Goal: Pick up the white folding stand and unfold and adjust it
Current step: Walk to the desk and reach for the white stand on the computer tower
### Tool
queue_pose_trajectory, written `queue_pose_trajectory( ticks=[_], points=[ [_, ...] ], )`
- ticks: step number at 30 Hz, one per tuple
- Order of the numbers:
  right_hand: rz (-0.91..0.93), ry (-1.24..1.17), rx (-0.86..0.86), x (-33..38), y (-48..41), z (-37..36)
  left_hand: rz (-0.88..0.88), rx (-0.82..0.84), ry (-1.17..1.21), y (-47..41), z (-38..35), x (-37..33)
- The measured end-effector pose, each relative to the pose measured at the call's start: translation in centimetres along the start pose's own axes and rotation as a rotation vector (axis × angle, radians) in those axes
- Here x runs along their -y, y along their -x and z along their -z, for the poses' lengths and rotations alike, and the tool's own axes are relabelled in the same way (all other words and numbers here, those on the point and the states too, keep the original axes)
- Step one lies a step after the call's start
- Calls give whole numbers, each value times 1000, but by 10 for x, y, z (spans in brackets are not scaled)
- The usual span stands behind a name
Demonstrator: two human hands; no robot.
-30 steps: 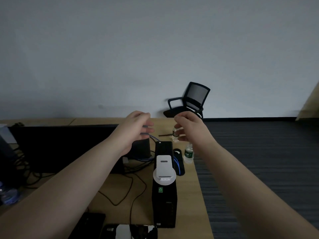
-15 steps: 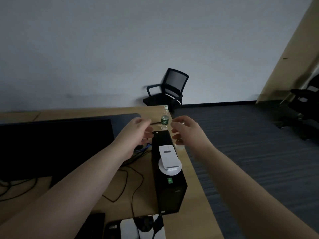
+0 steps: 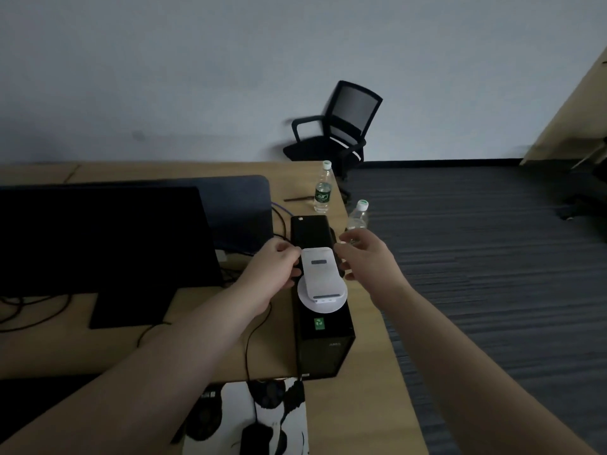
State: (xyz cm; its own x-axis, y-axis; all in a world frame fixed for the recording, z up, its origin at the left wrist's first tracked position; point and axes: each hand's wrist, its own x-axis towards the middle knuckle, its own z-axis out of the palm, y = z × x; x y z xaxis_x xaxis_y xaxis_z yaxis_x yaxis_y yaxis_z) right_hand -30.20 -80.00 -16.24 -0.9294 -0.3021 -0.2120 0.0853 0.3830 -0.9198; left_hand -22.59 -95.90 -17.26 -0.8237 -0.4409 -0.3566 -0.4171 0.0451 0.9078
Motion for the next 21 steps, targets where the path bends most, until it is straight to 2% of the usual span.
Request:
queue_pose_trajectory(
  ticks=[9,21],
  points=[
    [-43,178,76,-43,-26,-7,135,-12,-106,-11,-25,14],
    [-2,240,130,-48,-38,-10,75,-82,-249,-14,-42,19]
  ],
)
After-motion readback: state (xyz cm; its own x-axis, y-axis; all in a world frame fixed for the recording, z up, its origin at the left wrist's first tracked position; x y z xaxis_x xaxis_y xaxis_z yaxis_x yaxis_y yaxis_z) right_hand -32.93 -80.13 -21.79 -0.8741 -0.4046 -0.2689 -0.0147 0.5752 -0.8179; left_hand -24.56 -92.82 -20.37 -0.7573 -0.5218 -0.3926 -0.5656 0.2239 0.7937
